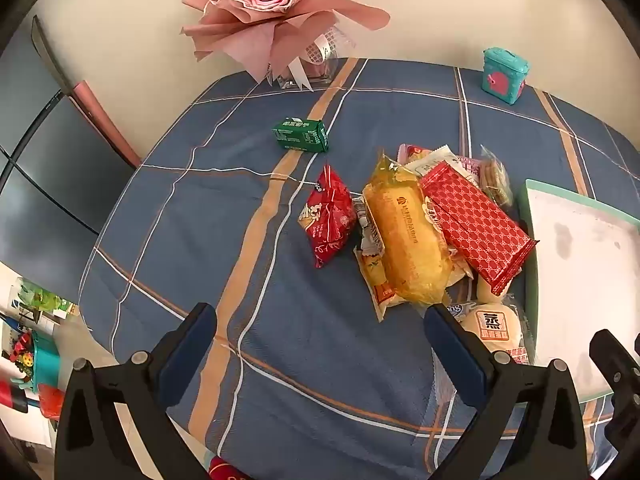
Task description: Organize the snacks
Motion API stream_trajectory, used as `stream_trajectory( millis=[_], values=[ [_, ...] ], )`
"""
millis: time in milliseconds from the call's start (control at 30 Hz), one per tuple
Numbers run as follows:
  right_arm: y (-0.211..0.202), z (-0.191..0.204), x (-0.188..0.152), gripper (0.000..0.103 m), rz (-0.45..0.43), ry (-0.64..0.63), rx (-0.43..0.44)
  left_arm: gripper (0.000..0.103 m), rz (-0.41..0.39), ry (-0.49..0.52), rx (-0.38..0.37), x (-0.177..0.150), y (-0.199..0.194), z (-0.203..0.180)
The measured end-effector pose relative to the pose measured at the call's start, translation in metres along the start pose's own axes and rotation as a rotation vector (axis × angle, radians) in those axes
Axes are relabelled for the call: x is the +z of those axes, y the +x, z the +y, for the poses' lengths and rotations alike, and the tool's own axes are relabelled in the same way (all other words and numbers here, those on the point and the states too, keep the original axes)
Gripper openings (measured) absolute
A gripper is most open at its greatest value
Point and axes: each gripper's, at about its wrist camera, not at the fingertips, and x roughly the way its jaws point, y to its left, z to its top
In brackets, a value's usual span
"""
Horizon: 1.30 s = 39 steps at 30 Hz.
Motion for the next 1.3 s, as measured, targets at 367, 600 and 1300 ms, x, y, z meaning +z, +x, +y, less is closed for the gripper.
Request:
stream_trajectory(
  millis=[367, 600, 1300],
  values=[
    [-0.001, 0.001, 0.0007, 0.103, -0.002, 0.0, 0.004, 0.103, 0.003, 0.007, -0.01, 0.0031, -0.0001, -0.005],
    [-0.0013, 0.0016, 0.001, 0.103, -0.003, -0.001, 0.002, 0.103, -0.001, 0.007, -0.017, 0.0008, -0.0005, -0.0008],
    [-0.0017, 0.0028, 0.0006, 0.103, -0.004, -0.002, 0.003, 0.103, -0.006, 0.011, -0.013, -0.0006, -0.002, -0.002]
  ],
)
